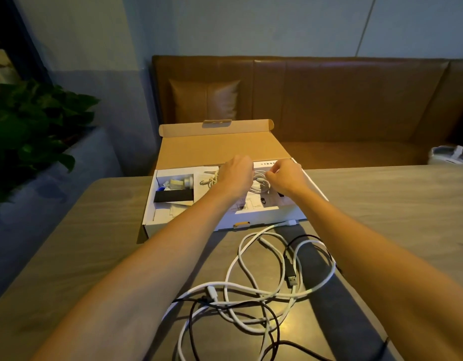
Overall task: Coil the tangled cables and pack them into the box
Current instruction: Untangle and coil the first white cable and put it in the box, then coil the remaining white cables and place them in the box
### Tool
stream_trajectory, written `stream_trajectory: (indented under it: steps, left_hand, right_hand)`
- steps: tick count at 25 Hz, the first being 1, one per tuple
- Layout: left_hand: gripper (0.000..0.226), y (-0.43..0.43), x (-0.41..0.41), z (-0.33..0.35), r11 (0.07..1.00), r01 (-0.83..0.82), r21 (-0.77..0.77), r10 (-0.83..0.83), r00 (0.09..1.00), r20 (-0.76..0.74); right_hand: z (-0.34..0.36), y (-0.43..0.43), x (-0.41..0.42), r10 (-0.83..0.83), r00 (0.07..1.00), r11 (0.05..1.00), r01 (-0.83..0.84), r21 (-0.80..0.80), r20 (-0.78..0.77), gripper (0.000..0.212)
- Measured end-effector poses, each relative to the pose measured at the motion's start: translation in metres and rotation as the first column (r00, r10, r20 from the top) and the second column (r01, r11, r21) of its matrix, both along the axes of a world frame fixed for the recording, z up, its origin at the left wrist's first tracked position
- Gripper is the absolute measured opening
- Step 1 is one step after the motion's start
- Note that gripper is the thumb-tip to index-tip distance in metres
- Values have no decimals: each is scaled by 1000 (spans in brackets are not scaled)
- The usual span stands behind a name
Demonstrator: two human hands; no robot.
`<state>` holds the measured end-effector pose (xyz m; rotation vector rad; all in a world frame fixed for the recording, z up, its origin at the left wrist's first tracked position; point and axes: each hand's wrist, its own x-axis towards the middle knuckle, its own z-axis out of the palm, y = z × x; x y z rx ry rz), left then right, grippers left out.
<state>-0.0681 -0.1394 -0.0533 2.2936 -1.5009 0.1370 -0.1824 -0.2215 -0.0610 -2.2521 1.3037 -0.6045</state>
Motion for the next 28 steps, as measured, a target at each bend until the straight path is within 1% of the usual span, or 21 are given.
stream_trajectory:
  steps: [3, 5, 8, 10, 13, 16, 18, 20, 22, 25, 26, 28]
  left_hand:
    - [16, 14, -3, 24, 997, 5, -71, -12, 994, -108]
    - [17, 25, -7, 37, 993, 35, -109, -53, 985, -165]
    - [15, 48, -24, 49, 988, 109, -107, -127, 974, -186]
    - [15, 64, -34, 51, 985, 145, -88, -160, 967, -197]
    - [16, 90, -43, 48, 980, 193, -38, -197, 952, -234]
    - [18, 114, -49, 42, 972, 236, 5, -227, 937, -265]
    - [20, 128, -54, 35, 969, 237, 72, -213, 947, -241]
    - [20, 138, -55, 24, 972, 190, 140, -158, 964, -215]
    - [21, 146, -53, 11, 974, 138, 178, -94, 967, -236]
    - [30, 161, -55, -4, 967, 138, 215, -58, 937, -344]
    - [33, 166, -56, -8, 963, 154, 219, -64, 927, -370]
    - [35, 173, -58, -15, 971, 164, 174, -79, 907, -414]
  right_hand:
    - [16, 8, -6, 29, 999, 999, -28, -30, 41, 18]
    - [30, 16, -10, 68, 995, 996, -63, -61, 78, 19]
    - [51, 40, -18, 165, 985, 982, -159, -100, 56, 18]
    - [62, 61, -27, 228, 974, 970, -228, -81, -6, 17]
    - [66, 89, -43, 311, 931, 949, -315, 8, -189, 20]
    - [55, 111, -56, 336, 870, 942, -318, 110, -360, 26]
    - [38, 128, -58, 303, 859, 952, -288, 101, -412, 34]
    - [19, 140, -53, 198, 882, 978, -205, 29, -427, 44]
    - [4, 148, -47, 81, 913, 994, -103, -35, -400, 49]
    - [-4, 153, -45, -31, 937, 997, 5, -75, -347, 45]
    - [-5, 154, -44, -60, 947, 997, 44, -56, -315, 42]
    - [-8, 154, -44, -115, 960, 993, 118, -6, -256, 37]
